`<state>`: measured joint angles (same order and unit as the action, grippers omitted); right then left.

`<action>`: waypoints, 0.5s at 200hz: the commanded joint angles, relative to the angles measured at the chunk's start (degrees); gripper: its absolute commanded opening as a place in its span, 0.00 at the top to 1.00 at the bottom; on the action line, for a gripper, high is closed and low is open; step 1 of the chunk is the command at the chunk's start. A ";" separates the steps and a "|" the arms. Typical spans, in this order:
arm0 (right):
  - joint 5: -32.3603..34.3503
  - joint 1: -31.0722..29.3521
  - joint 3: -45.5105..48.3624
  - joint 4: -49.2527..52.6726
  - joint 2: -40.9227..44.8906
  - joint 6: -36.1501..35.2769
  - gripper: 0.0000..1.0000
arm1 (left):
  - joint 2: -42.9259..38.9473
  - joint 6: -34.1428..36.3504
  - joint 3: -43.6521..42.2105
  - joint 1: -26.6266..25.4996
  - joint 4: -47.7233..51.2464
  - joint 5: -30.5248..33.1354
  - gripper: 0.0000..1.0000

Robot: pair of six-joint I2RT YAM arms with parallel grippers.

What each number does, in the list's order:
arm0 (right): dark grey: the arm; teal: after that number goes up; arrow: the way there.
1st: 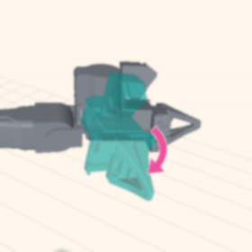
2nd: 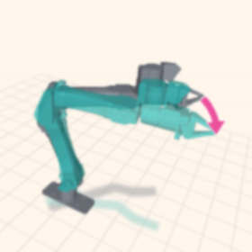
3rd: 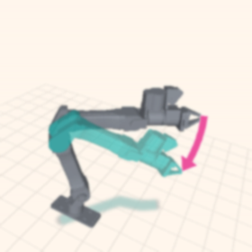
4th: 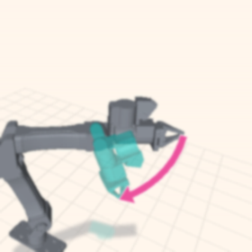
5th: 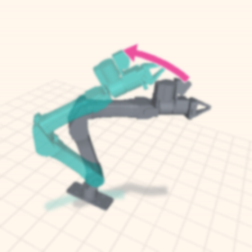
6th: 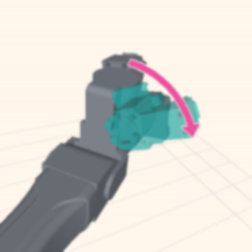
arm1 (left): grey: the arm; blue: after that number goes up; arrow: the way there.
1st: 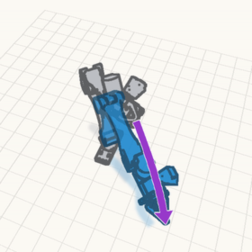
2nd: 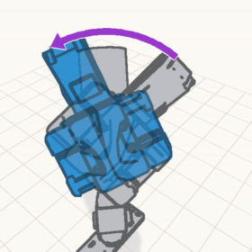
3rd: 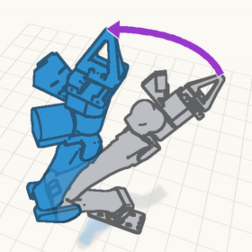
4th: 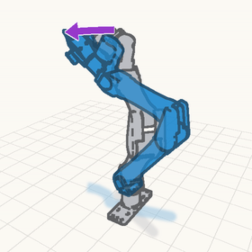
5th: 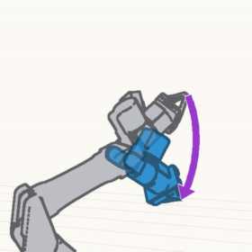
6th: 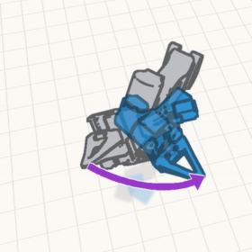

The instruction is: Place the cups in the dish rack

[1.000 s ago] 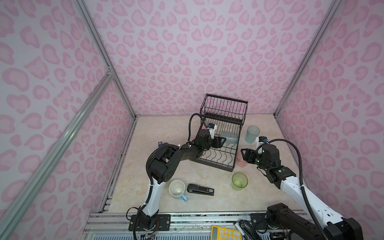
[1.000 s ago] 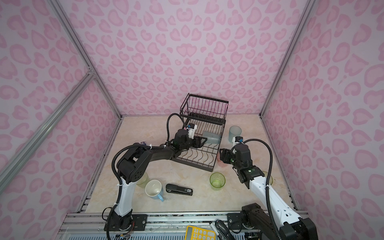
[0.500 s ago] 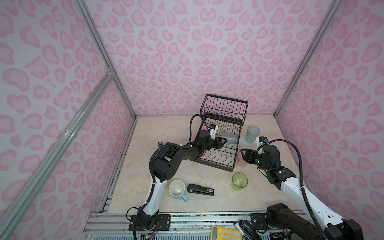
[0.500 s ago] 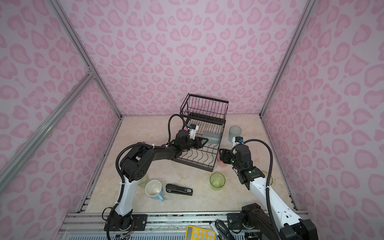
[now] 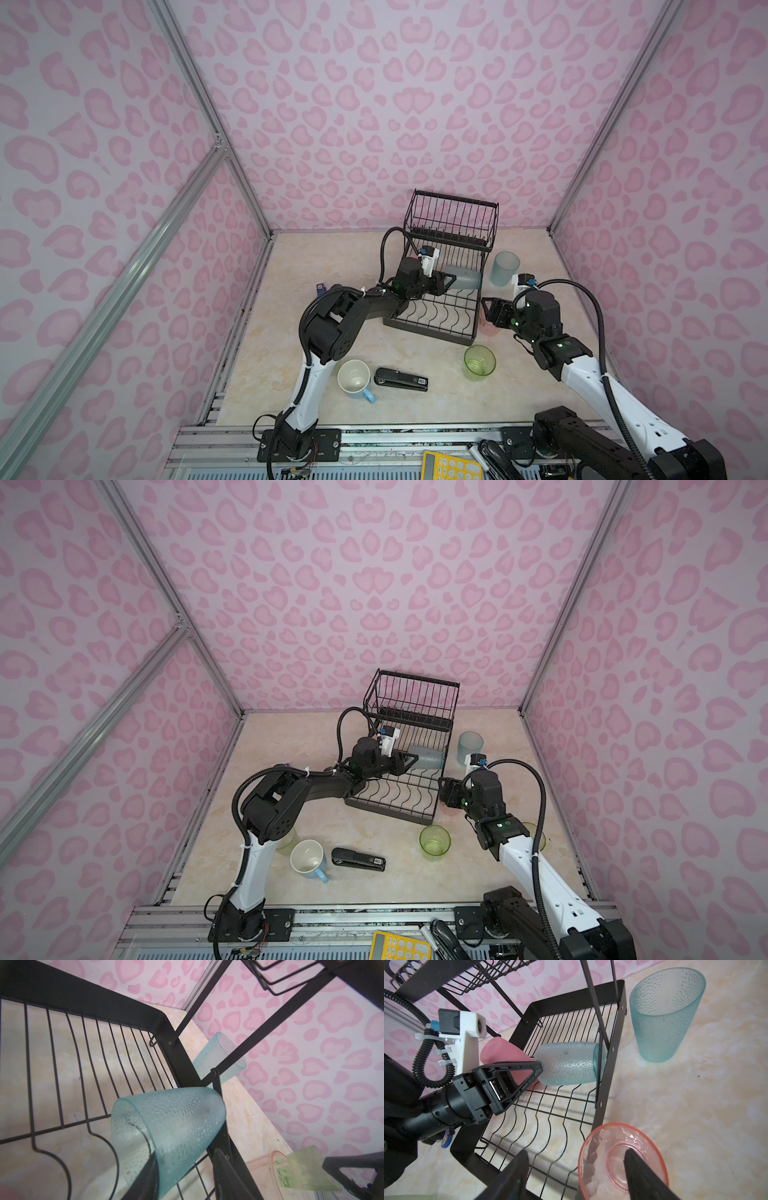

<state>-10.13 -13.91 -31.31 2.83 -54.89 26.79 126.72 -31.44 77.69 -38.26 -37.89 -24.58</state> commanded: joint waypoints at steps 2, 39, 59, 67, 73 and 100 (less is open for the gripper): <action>-0.29 0.07 0.38 -1.27 0.05 -0.15 0.28 | -0.42 -0.11 -0.26 -0.10 -4.74 -4.07 0.61; -0.26 -0.02 0.37 -1.19 -0.02 -0.15 0.28 | -0.31 -0.29 -0.26 -0.15 -5.38 -4.77 0.67; -0.33 -0.06 0.46 -1.16 0.05 -0.20 0.28 | -0.09 -0.72 -1.82 -0.11 -6.43 -5.19 0.71; -0.16 -0.06 0.40 -1.13 0.06 -0.22 0.28 | 0.02 -1.04 -2.04 -0.10 -7.07 -5.43 0.72; -0.09 -0.03 0.46 -1.06 0.14 -0.24 0.28 | 0.11 -1.24 -2.05 -0.04 -7.28 -5.45 0.72; 0.07 -0.05 0.53 -0.98 0.31 -0.39 0.28 | 0.96 -2.15 -2.26 0.21 -8.80 -5.75 0.74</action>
<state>-10.11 -13.91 -31.29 2.85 -54.83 26.76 126.85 -32.08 75.64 -38.20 -40.34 -27.07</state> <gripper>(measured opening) 0.721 0.268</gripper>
